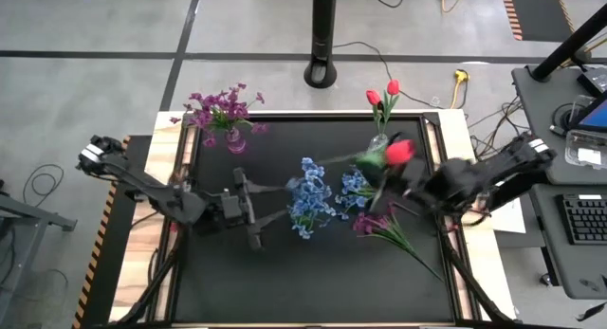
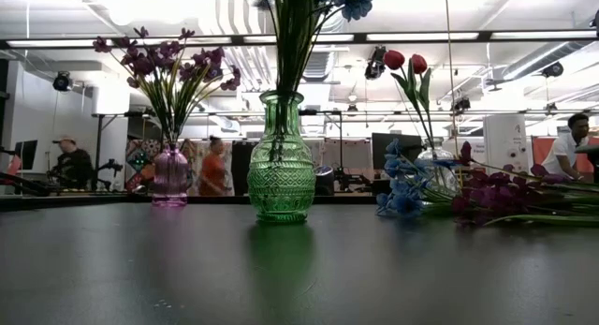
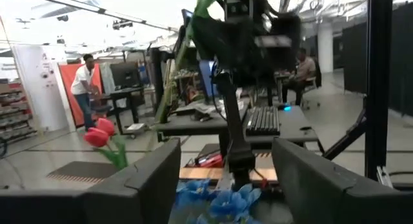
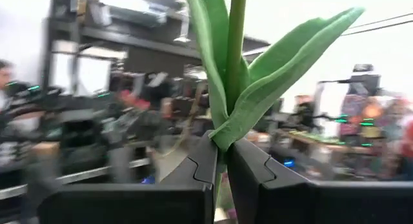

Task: Sort flowers into vase by color
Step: Put the red flower into the transparent crystal vase

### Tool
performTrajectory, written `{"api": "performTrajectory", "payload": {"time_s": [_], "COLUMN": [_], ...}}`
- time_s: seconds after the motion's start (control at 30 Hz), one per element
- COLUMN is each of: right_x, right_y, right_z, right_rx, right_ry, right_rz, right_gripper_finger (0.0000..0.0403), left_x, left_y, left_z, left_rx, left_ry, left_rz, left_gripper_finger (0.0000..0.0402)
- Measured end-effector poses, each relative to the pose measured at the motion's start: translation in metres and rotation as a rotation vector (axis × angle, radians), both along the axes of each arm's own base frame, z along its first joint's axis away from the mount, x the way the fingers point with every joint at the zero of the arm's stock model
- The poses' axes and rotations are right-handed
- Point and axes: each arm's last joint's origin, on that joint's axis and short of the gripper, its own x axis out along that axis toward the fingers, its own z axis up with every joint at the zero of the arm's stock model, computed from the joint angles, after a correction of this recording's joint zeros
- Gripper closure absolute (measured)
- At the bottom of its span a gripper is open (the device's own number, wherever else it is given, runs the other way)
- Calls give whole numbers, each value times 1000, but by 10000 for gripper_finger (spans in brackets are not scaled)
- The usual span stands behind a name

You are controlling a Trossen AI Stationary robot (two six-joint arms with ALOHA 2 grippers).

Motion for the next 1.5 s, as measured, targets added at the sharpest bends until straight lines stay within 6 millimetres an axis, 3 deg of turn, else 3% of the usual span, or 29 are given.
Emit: {"api": "performTrajectory", "payload": {"time_s": [0.13, 0.27, 0.4, 0.67, 0.9, 1.17, 1.5], "right_x": [-32, -47, -47, -49, -63, -66, -63], "right_y": [-22, -40, -54, -87, -103, -113, -114], "right_z": [17, 16, 0, -37, -54, -68, -63], "right_rx": [55, 114, 143, 264, 368, 383, 384], "right_ry": [8, 108, 220, 359, 415, 427, 358], "right_rz": [-168, -403, -570, -743, -803, -860, -847], "right_gripper_finger": [385, 385, 385, 385, 385, 385, 385], "left_x": [-19, -32, -36, -30, -27, -27, -27], "left_y": [4, 9, 12, 9, 6, 7, 7], "left_z": [8, 9, 6, -4, -10, -10, -10], "left_rx": [11, 2, -10, -8, 14, 18, 22], "left_ry": [56, 109, 148, 197, 225, 226, 231], "left_rz": [41, 108, 141, 140, 142, 143, 143], "left_gripper_finger": [165, 164, 164, 166, 177, 183, 183]}}
